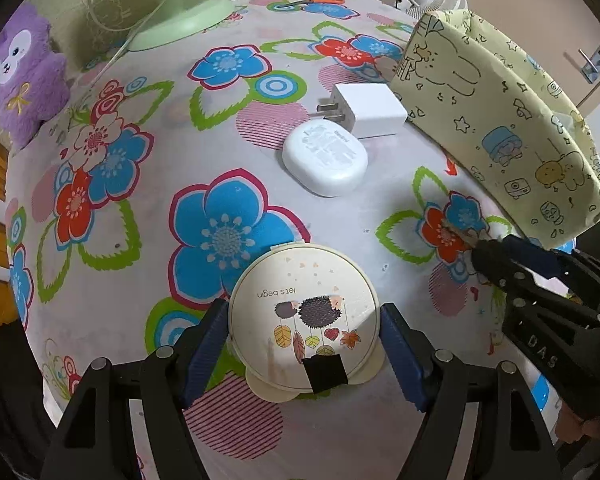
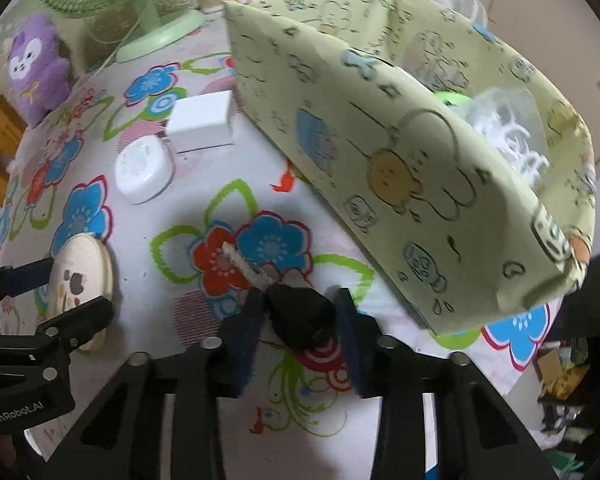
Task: Organize rigid objects
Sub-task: 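Grasp the black plug with the right gripper while the left grasps the beige compact, then carry the compact and black plug in both grippers over the fabric box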
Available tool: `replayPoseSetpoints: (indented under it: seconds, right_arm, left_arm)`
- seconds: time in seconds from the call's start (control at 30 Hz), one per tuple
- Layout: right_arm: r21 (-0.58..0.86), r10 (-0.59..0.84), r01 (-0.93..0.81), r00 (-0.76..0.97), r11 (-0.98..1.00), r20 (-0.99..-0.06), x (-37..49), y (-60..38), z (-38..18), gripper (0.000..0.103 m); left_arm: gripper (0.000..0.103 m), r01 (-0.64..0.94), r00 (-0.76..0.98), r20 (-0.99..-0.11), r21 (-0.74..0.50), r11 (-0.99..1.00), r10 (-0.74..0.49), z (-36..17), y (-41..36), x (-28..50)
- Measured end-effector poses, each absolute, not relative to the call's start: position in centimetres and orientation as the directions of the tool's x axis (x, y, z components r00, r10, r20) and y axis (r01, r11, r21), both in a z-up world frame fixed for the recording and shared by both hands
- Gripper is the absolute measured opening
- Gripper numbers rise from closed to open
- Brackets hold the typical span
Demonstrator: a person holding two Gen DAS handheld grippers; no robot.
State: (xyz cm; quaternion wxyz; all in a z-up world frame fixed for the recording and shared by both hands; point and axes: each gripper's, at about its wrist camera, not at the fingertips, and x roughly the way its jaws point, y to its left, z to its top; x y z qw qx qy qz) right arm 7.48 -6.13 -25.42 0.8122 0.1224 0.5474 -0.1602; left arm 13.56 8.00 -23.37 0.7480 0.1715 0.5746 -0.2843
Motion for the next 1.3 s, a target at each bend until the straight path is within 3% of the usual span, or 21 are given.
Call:
replayPoseSetpoints:
  seconds: [0.37,1.3]
  right_arm:
    - [0.066,-0.074,0.381,0.342,0.922,-0.937,7.6,-5.8,-25.0,0.038]
    - [0.081,-0.037,0.25,0.436,0.965,-0.899,7.4,-3.3,-17.4,0.038]
  left_arm:
    - [0.077,0.608,0.186,-0.951,-0.085,0.789,-0.246,-22.2,8.5,12.9]
    - [0.077,0.509,0.286,-0.916,-0.104,0.854,-0.282,-16.2,10.7,11.8]
